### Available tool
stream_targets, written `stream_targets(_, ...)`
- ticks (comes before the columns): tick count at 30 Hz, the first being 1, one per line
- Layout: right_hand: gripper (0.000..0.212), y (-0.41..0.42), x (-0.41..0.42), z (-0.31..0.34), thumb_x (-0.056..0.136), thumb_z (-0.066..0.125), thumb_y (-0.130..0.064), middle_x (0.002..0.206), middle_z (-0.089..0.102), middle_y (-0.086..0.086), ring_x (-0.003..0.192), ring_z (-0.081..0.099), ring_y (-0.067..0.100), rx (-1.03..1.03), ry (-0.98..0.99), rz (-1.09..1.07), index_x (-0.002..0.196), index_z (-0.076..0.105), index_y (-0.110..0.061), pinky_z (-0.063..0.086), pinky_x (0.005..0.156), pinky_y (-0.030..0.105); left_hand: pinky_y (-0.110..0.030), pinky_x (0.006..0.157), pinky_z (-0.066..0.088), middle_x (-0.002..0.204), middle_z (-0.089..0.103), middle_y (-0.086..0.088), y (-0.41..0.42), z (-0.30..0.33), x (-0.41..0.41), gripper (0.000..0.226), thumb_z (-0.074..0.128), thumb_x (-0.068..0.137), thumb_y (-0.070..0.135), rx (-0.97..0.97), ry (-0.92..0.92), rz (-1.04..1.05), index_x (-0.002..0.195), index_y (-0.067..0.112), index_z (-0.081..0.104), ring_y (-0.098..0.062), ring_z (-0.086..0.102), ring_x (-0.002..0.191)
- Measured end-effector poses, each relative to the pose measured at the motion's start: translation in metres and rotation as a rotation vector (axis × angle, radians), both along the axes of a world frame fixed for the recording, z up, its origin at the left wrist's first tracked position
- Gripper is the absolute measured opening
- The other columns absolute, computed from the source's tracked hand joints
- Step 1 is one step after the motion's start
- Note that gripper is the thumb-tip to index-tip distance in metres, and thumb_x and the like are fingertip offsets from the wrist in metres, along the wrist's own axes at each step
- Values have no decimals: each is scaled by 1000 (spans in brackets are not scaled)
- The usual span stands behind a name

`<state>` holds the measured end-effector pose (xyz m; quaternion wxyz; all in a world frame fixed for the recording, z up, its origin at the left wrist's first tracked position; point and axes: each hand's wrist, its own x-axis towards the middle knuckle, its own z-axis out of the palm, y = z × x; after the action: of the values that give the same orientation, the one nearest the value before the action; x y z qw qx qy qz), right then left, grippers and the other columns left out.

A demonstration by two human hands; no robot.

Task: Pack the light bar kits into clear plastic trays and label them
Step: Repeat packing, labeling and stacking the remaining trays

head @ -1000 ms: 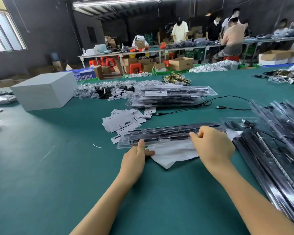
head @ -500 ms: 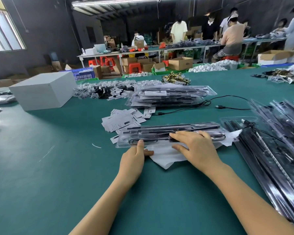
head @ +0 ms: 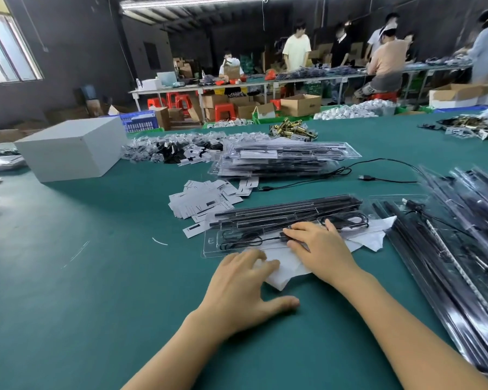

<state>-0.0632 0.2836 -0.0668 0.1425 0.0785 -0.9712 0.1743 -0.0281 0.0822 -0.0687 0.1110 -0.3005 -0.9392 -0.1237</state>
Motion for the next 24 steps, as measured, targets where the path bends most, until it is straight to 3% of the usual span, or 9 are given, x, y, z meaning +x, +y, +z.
stream_targets(2,36,0,1,0,100,44,-37,139,49,-13,127,44,5,-27,-15,17,134,53,-33,3,118,40,-25,108,18,141,47,11,3,-4,-2,58,36,88,70,-5,-24,-56,127,32,56,-9,39,130)
stream_targets(4,35,1,1,-1,99,47,-36,138,52,-11,125,46,7,-78,8,23,132,56,-30,4,119,39,-28,106,24,134,55,11,5,-2,-5,47,29,98,55,-22,30,-71,116,25,61,-11,45,126)
stream_targets(6,34,0,2,-3,96,54,-34,132,58,-7,121,52,10,-147,79,14,128,60,-24,7,118,38,-33,96,39,115,66,3,7,6,-5,56,17,99,47,-66,126,-92,101,16,64,-22,57,110)
stream_targets(8,34,-2,3,-2,92,61,-30,120,64,-2,112,57,16,-273,128,-18,124,63,-18,22,115,40,-36,78,46,85,67,-5,7,9,-5,50,23,102,38,-44,232,-135,85,11,60,-31,60,82)
stream_targets(10,30,-2,5,3,87,68,-25,100,63,3,95,59,17,-466,198,-88,115,66,-14,45,93,33,-33,63,47,61,56,-5,3,11,-5,39,39,100,26,38,324,-183,68,9,54,-33,52,59)
stream_targets(12,14,3,5,9,87,68,-18,81,59,3,74,54,14,-608,294,-160,101,65,-16,44,70,23,-34,54,44,55,46,-5,-3,15,-3,39,41,98,23,159,330,-191,62,9,46,-31,44,51)
stream_targets(14,13,9,6,11,90,59,-5,72,55,0,65,48,12,-673,289,-185,95,61,-17,39,62,17,-37,48,40,55,42,-4,-8,18,-2,38,42,97,23,290,329,-168,62,8,43,-29,39,50)
stream_targets(19,29,4,10,15,87,45,14,93,62,11,77,50,16,-446,303,-109,103,66,1,32,70,18,-25,49,27,58,27,11,-13,17,-6,36,41,97,26,574,296,-49,64,16,34,-12,27,53)
stream_targets(24,29,-18,21,24,88,47,10,86,46,5,77,44,18,-285,357,137,112,61,2,30,71,20,-20,49,22,55,29,9,-13,13,-14,43,45,100,27,905,68,168,62,21,26,-8,24,53)
